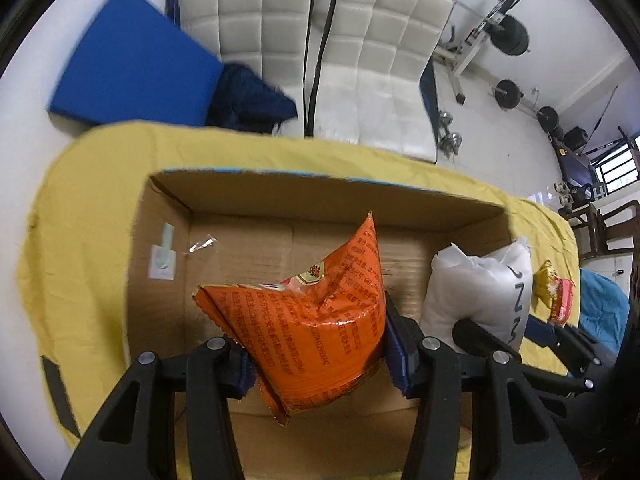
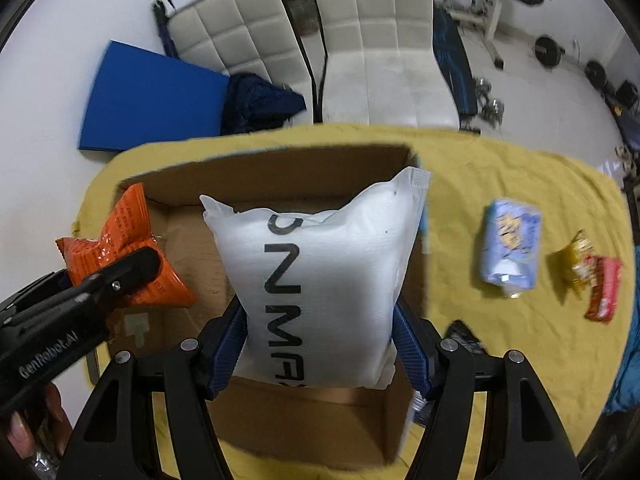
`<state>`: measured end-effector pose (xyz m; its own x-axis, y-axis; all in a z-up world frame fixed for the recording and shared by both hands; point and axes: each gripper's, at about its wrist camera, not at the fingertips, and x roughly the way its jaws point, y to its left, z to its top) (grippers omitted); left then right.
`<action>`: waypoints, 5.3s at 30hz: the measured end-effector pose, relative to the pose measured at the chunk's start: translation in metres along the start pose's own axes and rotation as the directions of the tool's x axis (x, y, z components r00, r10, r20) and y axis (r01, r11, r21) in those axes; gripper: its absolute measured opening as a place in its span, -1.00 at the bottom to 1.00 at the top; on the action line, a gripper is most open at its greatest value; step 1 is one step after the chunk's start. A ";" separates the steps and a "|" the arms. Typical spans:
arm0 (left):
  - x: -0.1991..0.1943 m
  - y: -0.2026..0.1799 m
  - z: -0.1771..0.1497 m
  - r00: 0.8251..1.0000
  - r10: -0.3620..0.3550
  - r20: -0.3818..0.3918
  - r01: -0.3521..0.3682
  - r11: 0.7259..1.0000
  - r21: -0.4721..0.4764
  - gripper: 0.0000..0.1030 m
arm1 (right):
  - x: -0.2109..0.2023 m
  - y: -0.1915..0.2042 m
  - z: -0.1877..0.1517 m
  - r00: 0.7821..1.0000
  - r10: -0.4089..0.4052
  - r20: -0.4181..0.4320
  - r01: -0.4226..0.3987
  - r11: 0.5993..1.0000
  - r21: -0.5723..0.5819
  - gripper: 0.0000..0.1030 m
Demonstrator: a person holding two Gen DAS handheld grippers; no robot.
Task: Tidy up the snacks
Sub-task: 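Carry both bags into the cardboard box and open both tools, then lift both open tools out of the box, then grasp the blue tissue pack with the left tool while the right tool grasps the red bag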
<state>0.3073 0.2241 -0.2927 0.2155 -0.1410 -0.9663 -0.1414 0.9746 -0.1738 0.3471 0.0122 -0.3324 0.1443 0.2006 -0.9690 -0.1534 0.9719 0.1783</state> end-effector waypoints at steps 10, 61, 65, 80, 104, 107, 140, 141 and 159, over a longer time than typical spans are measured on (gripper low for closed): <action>0.077 0.016 0.028 0.974 -0.149 -0.170 0.145 0.989 -0.036 -0.05 | 0.075 0.005 0.029 0.995 -0.065 -0.078 0.065 0.998 -0.001 0.37; -0.044 0.010 -0.055 0.987 0.089 0.131 -0.097 0.994 0.058 0.98 | -0.010 0.032 -0.052 0.991 -0.136 0.023 0.136 0.991 -0.019 1.00; -0.063 0.008 -0.073 0.984 0.082 0.158 -0.092 0.994 0.059 0.98 | -0.035 0.033 -0.065 0.990 -0.128 0.059 0.129 0.992 -0.015 1.00; -0.117 -0.038 -0.110 0.976 0.061 0.211 -0.076 0.995 0.066 0.98 | -0.097 0.006 -0.104 0.993 0.013 0.115 -0.014 1.000 0.005 1.00; 0.106 -0.306 -0.009 0.986 0.026 -0.164 0.011 0.976 0.219 0.98 | -0.058 -0.418 -0.064 0.988 -0.156 -0.008 0.147 0.911 0.385 1.00; 0.146 -0.310 -0.002 0.973 0.047 -0.228 0.003 0.977 0.211 0.98 | -0.019 -0.443 -0.051 0.988 -0.141 -0.065 0.155 0.906 0.393 1.00; 0.162 -0.335 -0.038 0.970 0.068 -0.232 -0.015 0.975 0.223 -0.09 | 0.066 -0.451 -0.031 0.965 -0.155 -0.212 0.225 0.904 0.364 -0.05; 0.158 -0.338 -0.041 0.972 0.067 -0.227 -0.014 0.974 0.226 -0.09 | 0.063 -0.453 -0.037 0.966 -0.154 -0.209 0.223 0.904 0.364 -0.06; 0.151 -0.346 -0.135 0.954 0.042 -0.297 0.041 0.962 0.269 -0.04 | 0.036 -0.385 -0.118 0.959 -0.138 -0.247 0.211 0.930 0.300 -0.07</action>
<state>0.2581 -0.1581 -0.4043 -0.0877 -0.1449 -0.9855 0.1324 0.9789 -0.1558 0.2962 -0.3689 -0.4564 -0.0820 0.0275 -0.9963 0.1809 0.9834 0.0123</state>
